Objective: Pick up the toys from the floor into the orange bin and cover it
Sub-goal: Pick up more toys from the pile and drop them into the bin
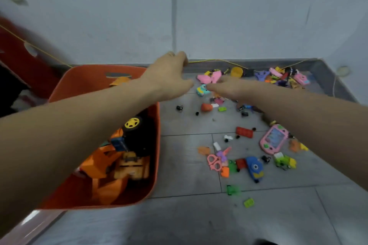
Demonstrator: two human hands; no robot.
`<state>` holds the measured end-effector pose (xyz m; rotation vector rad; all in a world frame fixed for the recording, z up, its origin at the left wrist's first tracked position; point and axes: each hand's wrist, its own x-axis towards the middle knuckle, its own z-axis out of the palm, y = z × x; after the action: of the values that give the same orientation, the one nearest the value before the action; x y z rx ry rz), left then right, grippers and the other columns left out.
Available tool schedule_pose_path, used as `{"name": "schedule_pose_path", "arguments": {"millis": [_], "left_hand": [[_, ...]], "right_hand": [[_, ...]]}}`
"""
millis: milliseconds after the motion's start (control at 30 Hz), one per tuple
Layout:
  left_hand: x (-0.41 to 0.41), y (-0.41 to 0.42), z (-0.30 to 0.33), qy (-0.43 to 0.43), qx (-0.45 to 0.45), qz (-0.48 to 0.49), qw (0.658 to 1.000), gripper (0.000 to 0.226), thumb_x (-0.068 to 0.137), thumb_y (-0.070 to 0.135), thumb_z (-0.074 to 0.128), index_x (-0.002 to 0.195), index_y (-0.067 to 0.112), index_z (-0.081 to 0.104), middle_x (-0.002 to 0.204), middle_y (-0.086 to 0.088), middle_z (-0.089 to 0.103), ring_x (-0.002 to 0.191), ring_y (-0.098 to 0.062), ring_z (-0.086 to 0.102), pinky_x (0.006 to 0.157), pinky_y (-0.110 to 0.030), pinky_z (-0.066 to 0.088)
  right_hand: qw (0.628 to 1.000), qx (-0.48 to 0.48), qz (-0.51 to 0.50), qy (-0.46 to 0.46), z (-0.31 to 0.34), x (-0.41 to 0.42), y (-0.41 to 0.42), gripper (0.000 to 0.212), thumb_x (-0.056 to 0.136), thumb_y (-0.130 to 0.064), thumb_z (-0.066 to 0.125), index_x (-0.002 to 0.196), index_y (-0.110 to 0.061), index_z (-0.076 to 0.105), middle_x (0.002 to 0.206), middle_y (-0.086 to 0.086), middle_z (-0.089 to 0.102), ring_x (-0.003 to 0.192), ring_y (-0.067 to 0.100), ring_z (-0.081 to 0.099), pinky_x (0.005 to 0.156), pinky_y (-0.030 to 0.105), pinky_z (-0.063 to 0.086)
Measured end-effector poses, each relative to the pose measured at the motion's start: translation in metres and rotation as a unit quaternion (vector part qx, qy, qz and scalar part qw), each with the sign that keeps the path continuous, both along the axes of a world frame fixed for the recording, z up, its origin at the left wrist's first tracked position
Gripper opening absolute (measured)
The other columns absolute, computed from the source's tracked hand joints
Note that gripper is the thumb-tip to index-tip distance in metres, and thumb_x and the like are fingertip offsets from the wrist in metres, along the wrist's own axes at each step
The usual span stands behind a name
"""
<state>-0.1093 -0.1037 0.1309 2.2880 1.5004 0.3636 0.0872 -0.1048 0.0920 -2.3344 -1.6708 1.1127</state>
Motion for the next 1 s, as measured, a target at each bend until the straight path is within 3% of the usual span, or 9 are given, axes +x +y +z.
{"name": "schedule_pose_path", "arguments": {"millis": [133, 233, 333, 367, 467, 567, 733, 867, 1000], "left_hand": [[0.071, -0.038, -0.061, 0.078, -0.097, -0.113, 0.986, 0.070, 0.079, 0.049, 0.065, 0.135, 0.016, 0.041, 0.132, -0.016, 0.049, 0.120, -0.034, 0.051, 0.096, -0.039, 0.045], [0.099, -0.063, -0.122, 0.212, -0.240, -0.113, 0.940, 0.106, 0.070, 0.062, 0.071, 0.151, 0.026, 0.013, 0.146, -0.019, 0.030, 0.129, -0.041, 0.040, 0.103, -0.048, 0.042], [0.111, -0.080, -0.167, 0.257, -0.307, -0.089, 0.912, 0.126, 0.063, 0.066, 0.074, 0.153, 0.032, -0.007, 0.153, -0.020, 0.011, 0.136, -0.046, 0.024, 0.103, -0.055, 0.040], [0.116, -0.085, -0.176, 0.257, -0.316, -0.085, 0.909, 0.130, 0.061, 0.065, 0.076, 0.153, 0.033, -0.009, 0.156, -0.019, 0.006, 0.138, -0.046, 0.020, 0.103, -0.056, 0.039], [0.124, -0.099, -0.189, 0.267, -0.303, -0.092, 0.910, 0.134, 0.058, 0.067, 0.078, 0.153, 0.036, -0.013, 0.159, -0.015, 0.000, 0.140, -0.042, 0.018, 0.102, -0.056, 0.039], [0.138, -0.116, -0.199, 0.295, -0.257, -0.119, 0.913, 0.131, 0.058, 0.071, 0.075, 0.152, 0.037, -0.010, 0.154, -0.011, 0.008, 0.136, -0.037, 0.018, 0.095, -0.052, 0.045], [0.153, -0.135, -0.205, 0.338, -0.208, -0.151, 0.905, 0.128, 0.057, 0.069, 0.078, 0.151, 0.032, -0.001, 0.157, -0.010, 0.001, 0.139, -0.036, 0.013, 0.099, -0.055, 0.041], [0.150, -0.148, -0.211, 0.368, -0.161, -0.164, 0.901, 0.132, 0.052, 0.081, 0.070, 0.150, 0.034, -0.004, 0.157, -0.014, -0.004, 0.141, -0.040, 0.006, 0.103, -0.061, 0.032], [0.149, -0.155, -0.223, 0.371, -0.103, -0.138, 0.913, 0.125, 0.051, 0.079, 0.071, 0.147, 0.032, 0.006, 0.152, -0.019, 0.010, 0.136, -0.041, 0.014, 0.100, -0.055, 0.036]], "right_hand": [[0.990, -0.135, 0.026, -0.034, -0.051, 0.061, -0.047, 0.072, 0.091, -0.057, 0.056, 0.151, -0.027, 0.030, 0.151, 0.006, 0.036, 0.131, 0.033, 0.044, 0.090, 0.044, 0.047], [0.978, -0.177, 0.040, -0.105, -0.099, 0.101, -0.089, 0.089, 0.079, -0.071, 0.057, 0.152, -0.030, 0.027, 0.157, 0.014, 0.030, 0.137, 0.036, 0.039, 0.107, 0.045, 0.040], [0.973, -0.169, -0.005, -0.157, -0.148, 0.139, -0.126, 0.110, 0.058, -0.098, 0.029, 0.152, -0.042, 0.023, 0.164, 0.012, 0.012, 0.147, 0.041, 0.014, 0.118, 0.054, 0.022], [0.973, -0.159, -0.035, -0.166, -0.152, 0.146, -0.140, 0.107, 0.060, -0.099, 0.025, 0.152, -0.044, 0.021, 0.165, 0.012, 0.006, 0.148, 0.042, 0.006, 0.119, 0.054, 0.017], [0.975, -0.137, -0.075, -0.158, -0.164, 0.153, -0.163, 0.070, 0.093, -0.069, 0.037, 0.154, -0.041, 0.018, 0.164, 0.014, 0.007, 0.148, 0.045, 0.001, 0.120, 0.054, 0.010], [0.977, -0.135, -0.117, -0.120, -0.178, 0.144, -0.170, 0.086, 0.082, -0.082, 0.031, 0.154, -0.042, 0.011, 0.160, 0.018, 0.021, 0.147, 0.042, 0.014, 0.119, 0.053, 0.010], [0.987, -0.115, -0.062, -0.095, -0.175, 0.111, -0.169, 0.092, 0.081, -0.080, 0.044, 0.155, -0.032, 0.018, 0.161, 0.019, 0.006, 0.148, 0.043, -0.003, 0.119, 0.054, 0.007], [0.988, -0.089, -0.046, -0.114, -0.183, 0.107, -0.169, 0.095, 0.073, -0.079, 0.057, 0.150, -0.039, 0.019, 0.159, 0.014, -0.002, 0.144, 0.047, 0.000, 0.111, 0.057, 0.030], [0.988, -0.048, 0.002, -0.146, -0.189, 0.112, -0.175, 0.093, 0.073, -0.074, 0.063, 0.147, -0.043, 0.017, 0.157, 0.013, -0.003, 0.141, 0.044, 0.009, 0.100, 0.055, 0.044]]}}
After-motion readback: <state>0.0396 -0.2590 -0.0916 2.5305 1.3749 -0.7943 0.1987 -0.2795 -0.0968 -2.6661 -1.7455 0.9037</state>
